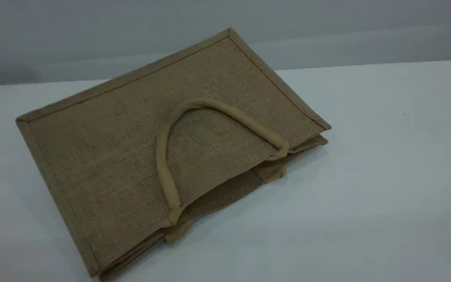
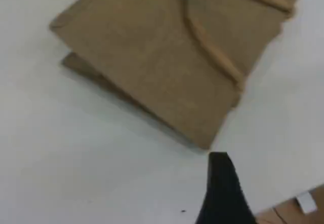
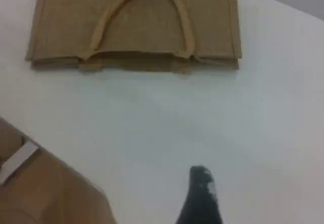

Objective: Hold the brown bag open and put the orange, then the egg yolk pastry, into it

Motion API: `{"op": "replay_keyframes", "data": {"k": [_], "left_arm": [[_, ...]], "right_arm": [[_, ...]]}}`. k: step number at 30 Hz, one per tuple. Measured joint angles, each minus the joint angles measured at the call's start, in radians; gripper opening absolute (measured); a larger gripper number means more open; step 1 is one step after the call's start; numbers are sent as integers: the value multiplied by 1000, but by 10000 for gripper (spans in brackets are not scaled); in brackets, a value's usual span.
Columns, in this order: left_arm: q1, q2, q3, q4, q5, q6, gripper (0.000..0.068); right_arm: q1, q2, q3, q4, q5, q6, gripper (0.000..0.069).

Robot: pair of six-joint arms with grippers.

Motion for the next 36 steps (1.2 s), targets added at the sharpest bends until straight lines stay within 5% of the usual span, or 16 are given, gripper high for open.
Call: {"op": "replay_keyframes", "data": {"k": [7, 27, 36], "left_arm": [[0, 0, 0, 193, -11, -178, 415], [19, -88, -1, 197, -13, -183, 415], [81, -134, -1, 194, -12, -183, 415]], "right_arm": [[0, 0, 0, 0, 1, 0, 481], [-4, -38, 1, 0, 2, 1, 481], [-248, -49, 1, 6, 2, 1, 481]]}}
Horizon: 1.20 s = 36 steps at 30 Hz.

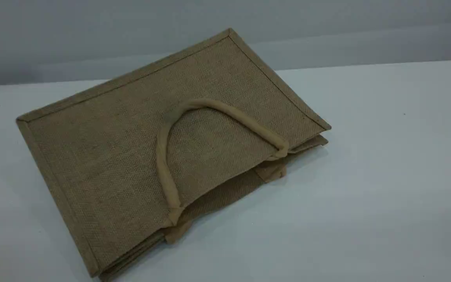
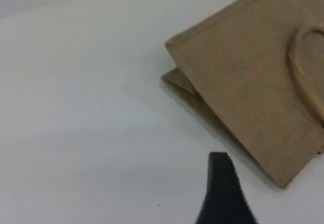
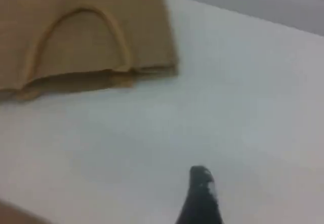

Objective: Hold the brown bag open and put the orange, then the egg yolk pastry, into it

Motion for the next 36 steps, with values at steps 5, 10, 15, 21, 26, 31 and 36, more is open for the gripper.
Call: {"op": "replay_keyframes", "data": {"k": [5, 10, 15, 21, 26, 31, 36], "left_arm": [[0, 0, 0, 0, 0, 0, 415], [-11, 0, 0, 0, 0, 0, 415], [-34, 0, 0, 0, 0, 0, 415], [-34, 0, 0, 1, 0, 0, 415], [-33, 0, 0, 1, 0, 0, 415], [-33, 0, 0, 1, 0, 0, 415], [-33, 0, 0, 1, 0, 0, 415]], "right_arm": [[-105, 0, 0, -2, 0, 0, 481], [-115, -29, 0, -2, 0, 0, 481], [-115, -32, 0, -2, 1, 0, 481], [-113, -31, 0, -2, 1, 0, 481], [-113, -31, 0, -2, 1, 0, 481], [-112, -31, 0, -2, 1, 0, 481], [-112, -31, 0, -2, 1, 0, 481]]}}
